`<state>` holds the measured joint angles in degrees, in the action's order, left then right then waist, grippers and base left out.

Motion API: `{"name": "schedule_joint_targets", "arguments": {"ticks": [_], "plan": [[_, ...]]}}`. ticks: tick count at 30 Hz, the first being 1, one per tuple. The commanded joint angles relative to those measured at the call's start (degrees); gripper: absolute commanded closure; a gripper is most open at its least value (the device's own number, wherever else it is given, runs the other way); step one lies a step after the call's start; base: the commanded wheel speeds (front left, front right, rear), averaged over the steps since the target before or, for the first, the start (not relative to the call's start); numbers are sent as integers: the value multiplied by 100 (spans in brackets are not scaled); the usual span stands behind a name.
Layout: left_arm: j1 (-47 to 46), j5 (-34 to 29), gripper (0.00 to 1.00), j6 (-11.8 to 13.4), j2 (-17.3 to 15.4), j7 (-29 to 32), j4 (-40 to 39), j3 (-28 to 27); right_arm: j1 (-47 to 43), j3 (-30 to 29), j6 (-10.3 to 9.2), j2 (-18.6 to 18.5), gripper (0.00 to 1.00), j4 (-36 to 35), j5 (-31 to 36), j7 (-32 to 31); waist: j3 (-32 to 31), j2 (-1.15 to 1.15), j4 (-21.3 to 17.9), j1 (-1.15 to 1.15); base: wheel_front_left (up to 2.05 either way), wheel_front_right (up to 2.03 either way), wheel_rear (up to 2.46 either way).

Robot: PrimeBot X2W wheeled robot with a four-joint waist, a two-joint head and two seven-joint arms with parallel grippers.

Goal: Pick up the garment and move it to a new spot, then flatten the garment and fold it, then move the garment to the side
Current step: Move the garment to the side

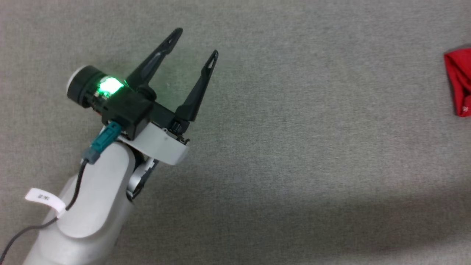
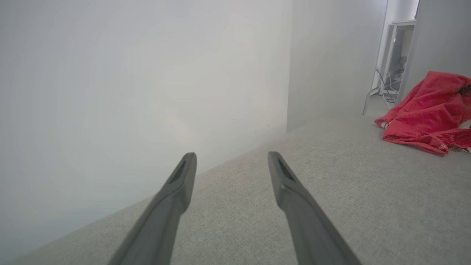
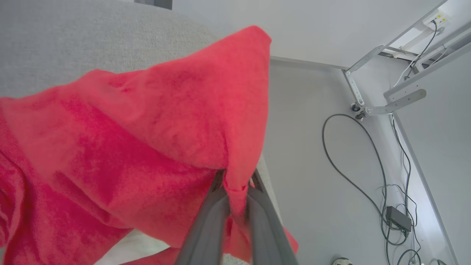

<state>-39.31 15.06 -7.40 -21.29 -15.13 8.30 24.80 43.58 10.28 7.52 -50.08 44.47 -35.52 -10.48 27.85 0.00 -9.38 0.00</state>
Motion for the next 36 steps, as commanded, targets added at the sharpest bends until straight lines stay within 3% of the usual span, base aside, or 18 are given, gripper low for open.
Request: {"name": "schedule_joint_targets", "arguments": {"ticks": [1, 5, 16, 18, 19, 20, 28, 36], "plan": [[-103, -39, 0, -12, -30, 3, -2, 15, 199, 123, -6, 41, 100, 284, 35, 90, 132, 0, 96, 0, 0, 0, 0], [-171, -51, 0, -12, -69, 3, -17, 29, 448, 314, -6, 35, 100, 725, 258, 317, 196, 0, 112, 0, 0, 0, 0], [-195, -81, 0, 0, -149, 3, 87, 47, 1109, 749, -6, 461, 100, 1793, 519, 1023, 314, 0, 9, 0, 0, 0, 0], [-174, -57, 0, 17, -152, 3, 103, 42, 1167, 846, -6, 496, 54, 1918, 560, 1090, 282, 0, -17, 0, 0, 0, 0], [-153, -43, 0, 26, -149, 3, 116, 38, 1210, 873, -6, 518, 10, 1981, 546, 1120, 255, 0, -26, 0, 0, 0, 0], [-118, -23, 0, 39, -140, 3, 143, 33, 1240, 893, -6, 532, 0, 2017, 522, 1168, 212, 0, -31, 0, 0, 0, 0], [368, 199, 0, 152, -6, 3, 316, -157, 1070, 1392, -6, 603, 0, 1998, 641, 1631, -398, 0, -3, 0, 0, 0, 0], [1478, 426, 0, 291, 202, 3, 434, -736, 498, 1892, -6, 1232, 0, 1394, 226, 2148, -1287, 0, 145, 0, 0, 0, 0]]}}
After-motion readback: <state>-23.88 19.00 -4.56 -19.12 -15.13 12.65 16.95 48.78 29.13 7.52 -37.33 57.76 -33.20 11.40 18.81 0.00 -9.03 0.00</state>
